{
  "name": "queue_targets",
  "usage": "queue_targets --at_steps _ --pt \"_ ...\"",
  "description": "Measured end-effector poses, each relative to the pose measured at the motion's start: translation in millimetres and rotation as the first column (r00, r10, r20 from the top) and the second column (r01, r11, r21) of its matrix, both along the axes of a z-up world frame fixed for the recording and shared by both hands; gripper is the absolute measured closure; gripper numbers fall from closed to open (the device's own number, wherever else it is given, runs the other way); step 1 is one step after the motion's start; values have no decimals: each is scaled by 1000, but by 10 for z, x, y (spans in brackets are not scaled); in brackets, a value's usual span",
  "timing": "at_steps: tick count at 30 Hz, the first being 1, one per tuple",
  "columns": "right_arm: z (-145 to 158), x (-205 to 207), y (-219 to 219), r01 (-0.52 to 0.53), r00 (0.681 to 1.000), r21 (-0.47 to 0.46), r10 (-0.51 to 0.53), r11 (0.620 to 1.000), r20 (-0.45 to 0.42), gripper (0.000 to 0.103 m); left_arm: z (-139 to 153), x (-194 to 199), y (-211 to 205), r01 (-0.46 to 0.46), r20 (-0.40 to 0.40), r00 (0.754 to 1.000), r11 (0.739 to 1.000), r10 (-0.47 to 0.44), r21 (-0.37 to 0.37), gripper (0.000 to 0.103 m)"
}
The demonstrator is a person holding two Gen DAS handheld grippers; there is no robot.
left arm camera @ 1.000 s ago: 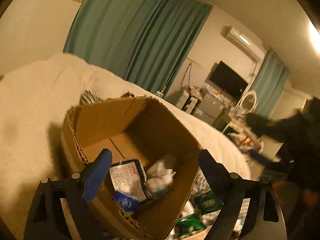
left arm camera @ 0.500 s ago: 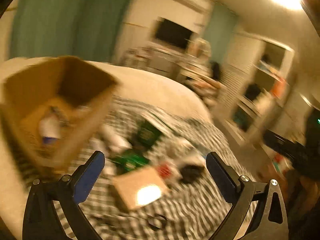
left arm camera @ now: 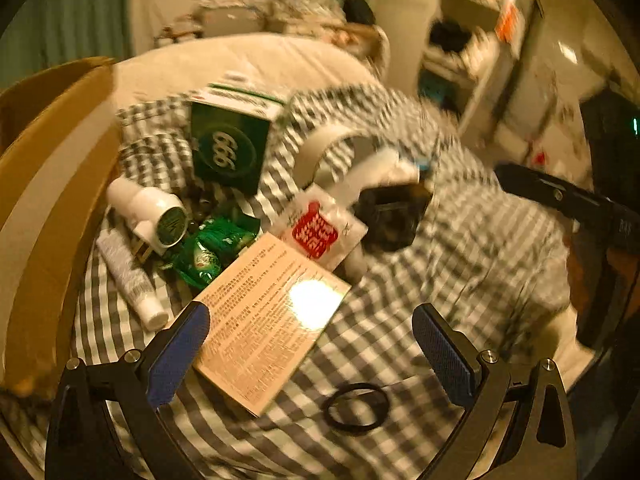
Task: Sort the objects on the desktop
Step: 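Move both open tools back over the items on the bed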
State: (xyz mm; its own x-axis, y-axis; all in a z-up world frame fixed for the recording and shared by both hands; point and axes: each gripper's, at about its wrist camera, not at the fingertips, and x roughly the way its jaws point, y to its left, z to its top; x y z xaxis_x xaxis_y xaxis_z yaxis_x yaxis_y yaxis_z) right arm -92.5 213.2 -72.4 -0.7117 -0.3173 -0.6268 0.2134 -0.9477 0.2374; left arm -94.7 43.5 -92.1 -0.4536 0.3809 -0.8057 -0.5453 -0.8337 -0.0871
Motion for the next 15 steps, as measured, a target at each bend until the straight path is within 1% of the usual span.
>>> queue_targets --at_steps 1,2,3,4,6,9,11,13,15 --pt "-43 -39 -30 -11 1000 20 11 1000 0 11 -28 -28 34 35 -7 999 998 -36 -43 0" --pt "-87 -93 -62 -30 1000 31 30 999 4 19 -59 -43 54 61 -30 997 994 -64 -93 0" --pt "-120 -129 -88 -45 999 33 45 998 4 22 -100 -53 54 78 -52 995 989 -85 -129 0" --pt "-134 -139 -99 -50 999 34 50 998 -2 22 -147 -73 45 89 -56 994 985 -98 -145 0" --pt "-167 -174 -141 -65 998 37 65 997 -14 22 -273 -109 -19 106 -23 994 984 -111 -143 0" --pt "-209 -281 -226 -93 996 42 94 995 -14 22 -351 -106 -65 114 -42 992 985 -121 -131 0" --pt "-276 -361 -289 -110 994 43 110 993 2 23 -402 -118 -37 132 -28 990 979 -138 -154 0" --pt "-374 -427 -349 -120 992 46 119 992 29 25 -449 -120 -39 128 -23 991 977 -133 -168 0" --pt "-491 -478 -412 -122 989 89 114 989 89 34 -484 -124 -91 105 -11 994 984 -108 -143 0"
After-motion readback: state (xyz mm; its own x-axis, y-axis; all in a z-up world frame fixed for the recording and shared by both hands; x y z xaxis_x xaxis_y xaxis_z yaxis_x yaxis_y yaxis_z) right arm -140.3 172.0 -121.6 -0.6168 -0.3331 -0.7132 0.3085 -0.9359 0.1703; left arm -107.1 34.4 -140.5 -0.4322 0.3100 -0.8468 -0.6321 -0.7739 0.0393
